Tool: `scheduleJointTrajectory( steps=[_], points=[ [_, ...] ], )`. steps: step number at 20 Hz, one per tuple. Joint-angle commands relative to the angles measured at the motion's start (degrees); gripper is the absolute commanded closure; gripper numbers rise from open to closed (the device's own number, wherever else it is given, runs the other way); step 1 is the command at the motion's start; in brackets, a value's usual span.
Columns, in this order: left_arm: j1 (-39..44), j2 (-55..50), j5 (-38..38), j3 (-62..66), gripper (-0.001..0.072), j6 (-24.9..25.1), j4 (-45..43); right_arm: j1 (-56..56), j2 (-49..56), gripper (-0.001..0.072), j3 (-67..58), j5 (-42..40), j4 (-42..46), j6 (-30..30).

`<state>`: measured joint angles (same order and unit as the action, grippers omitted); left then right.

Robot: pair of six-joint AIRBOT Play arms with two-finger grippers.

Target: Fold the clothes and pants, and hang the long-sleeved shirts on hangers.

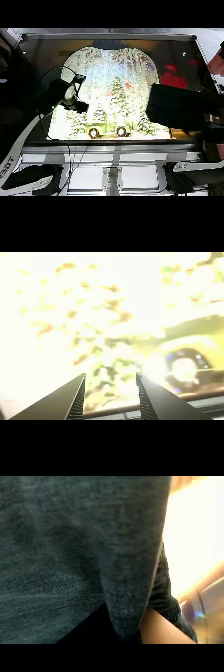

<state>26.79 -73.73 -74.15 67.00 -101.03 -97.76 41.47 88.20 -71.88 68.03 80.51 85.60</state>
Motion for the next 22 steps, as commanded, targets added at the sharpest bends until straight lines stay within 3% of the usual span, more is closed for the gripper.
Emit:
scheduleJointTrajectory(
  steps=[1, 3, 4, 10, 11, 12, 14, 18, 22],
  points=[
    [-2.01, 0.55, 0.24, -0.87, 0.0357, -0.42, -1.09, 10.84, -2.47, 0.0535, -1.18, -0.42, -0.85, 0.59],
    [-2.01, 0.52, 0.22, -0.87, 0.0357, -0.39, -1.25, 12.28, -3.61, 0.0266, -2.03, -0.24, -1.53, 0.50],
    [-2.01, 0.52, 0.20, -0.87, 0.0357, -0.37, -1.25, 12.33, -4.22, 0.0206, -2.64, 0.26, -1.75, 0.48],
    [-2.01, 0.52, -0.63, -0.87, 0.0357, -0.37, -1.22, 6.64, -13.84, 0.0207, -4.42, 2.25, -6.73, -0.79],
    [-2.01, 0.52, -0.63, -0.87, 0.0357, -0.37, -1.22, 4.13, -16.15, 0.0219, -4.33, 4.26, -8.85, -2.23],
    [-2.01, 0.52, -0.63, -0.87, 0.0357, -0.37, -1.22, 0.81, -18.40, 0.0328, -3.98, 6.64, -10.40, -3.32],
    [-2.01, 0.52, -0.63, -0.87, 0.0357, -0.37, -1.22, -7.72, -22.73, 0.0688, -2.38, 9.46, -11.32, -4.74],
    [-2.01, 0.52, -0.63, -0.87, 0.0357, -0.37, -1.22, -29.51, -29.22, 0.0688, 3.32, 10.12, -8.94, -2.75],
    [-2.01, 0.52, -0.63, -0.87, 0.0357, -0.37, -1.22, -50.82, -29.81, 0.0688, 13.81, 12.15, 4.55, 7.23]
  ],
)
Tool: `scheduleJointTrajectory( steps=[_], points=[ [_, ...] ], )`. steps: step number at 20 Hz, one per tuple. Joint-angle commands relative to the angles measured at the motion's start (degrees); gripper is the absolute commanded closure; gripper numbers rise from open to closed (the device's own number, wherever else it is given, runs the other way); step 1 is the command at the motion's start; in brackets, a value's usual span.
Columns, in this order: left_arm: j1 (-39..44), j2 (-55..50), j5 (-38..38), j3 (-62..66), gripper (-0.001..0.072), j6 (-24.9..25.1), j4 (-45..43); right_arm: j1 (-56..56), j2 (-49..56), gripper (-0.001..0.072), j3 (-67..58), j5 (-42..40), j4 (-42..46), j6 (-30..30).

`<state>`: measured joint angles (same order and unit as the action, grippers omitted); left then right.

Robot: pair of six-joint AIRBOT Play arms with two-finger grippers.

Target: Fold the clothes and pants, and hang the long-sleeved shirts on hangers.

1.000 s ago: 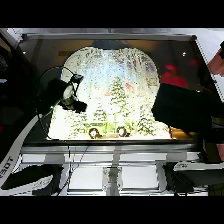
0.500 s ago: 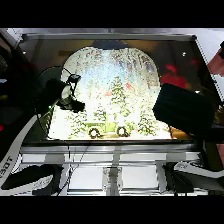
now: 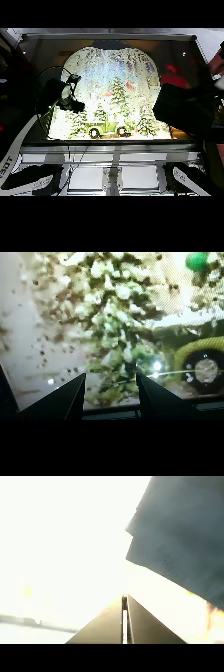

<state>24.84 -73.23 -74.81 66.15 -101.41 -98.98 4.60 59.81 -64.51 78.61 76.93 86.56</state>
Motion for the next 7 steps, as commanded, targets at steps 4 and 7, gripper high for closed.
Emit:
scheduleJointTrajectory(
  steps=[4, 7],
  points=[
    [-0.07, 0.02, 0.02, -0.02, 0.0357, 0.00, 0.00, -27.39, -1.40, 0.0688, 19.52, -0.44, 10.80, 13.25],
    [-0.07, 0.02, 0.02, -0.02, 0.0357, 0.00, 0.00, -31.80, -1.42, 0.0688, 24.06, -0.35, 10.78, 16.24]
  ],
)
